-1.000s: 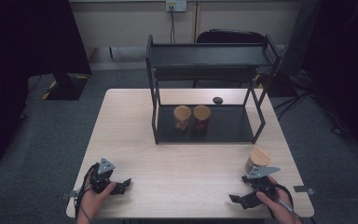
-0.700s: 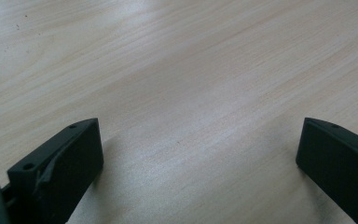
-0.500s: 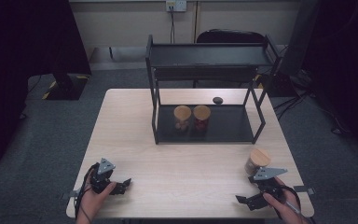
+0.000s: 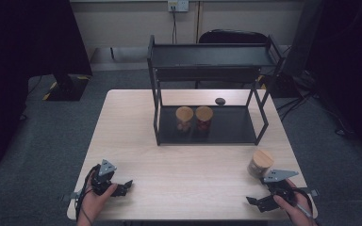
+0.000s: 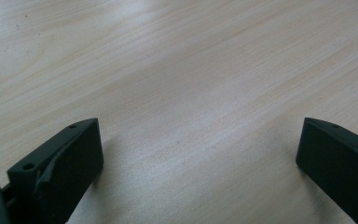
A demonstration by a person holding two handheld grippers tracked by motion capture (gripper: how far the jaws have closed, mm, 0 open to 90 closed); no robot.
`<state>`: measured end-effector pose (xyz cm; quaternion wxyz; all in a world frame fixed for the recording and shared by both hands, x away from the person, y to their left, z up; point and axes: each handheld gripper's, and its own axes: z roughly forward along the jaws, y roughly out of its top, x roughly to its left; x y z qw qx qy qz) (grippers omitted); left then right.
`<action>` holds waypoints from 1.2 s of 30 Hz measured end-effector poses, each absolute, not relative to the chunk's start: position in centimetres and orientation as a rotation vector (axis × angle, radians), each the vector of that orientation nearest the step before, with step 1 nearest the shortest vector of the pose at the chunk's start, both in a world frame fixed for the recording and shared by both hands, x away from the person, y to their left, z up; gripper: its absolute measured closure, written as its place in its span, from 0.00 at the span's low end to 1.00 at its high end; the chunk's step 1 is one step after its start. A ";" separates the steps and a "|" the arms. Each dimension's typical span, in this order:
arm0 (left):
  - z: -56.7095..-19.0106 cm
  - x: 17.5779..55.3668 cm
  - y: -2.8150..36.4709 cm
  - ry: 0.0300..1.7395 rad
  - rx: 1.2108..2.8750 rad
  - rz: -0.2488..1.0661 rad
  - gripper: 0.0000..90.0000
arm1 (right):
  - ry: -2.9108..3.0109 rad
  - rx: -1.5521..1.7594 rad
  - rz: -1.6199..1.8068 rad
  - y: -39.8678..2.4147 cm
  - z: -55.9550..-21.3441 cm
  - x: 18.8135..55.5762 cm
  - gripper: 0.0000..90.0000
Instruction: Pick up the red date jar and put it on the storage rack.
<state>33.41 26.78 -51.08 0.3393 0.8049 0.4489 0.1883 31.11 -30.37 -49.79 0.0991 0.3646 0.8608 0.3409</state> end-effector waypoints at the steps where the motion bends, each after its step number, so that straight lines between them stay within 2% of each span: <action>1: -51.1 33.4 26.8 1.169 2.095 0.490 0.00 | 2.545 1.080 1.003 -30.5 -49.8 31.1 0.03; 36: -51.1 33.4 26.8 1.168 2.096 0.491 0.00 | 2.403 1.161 0.915 -32.3 -50.3 32.1 0.03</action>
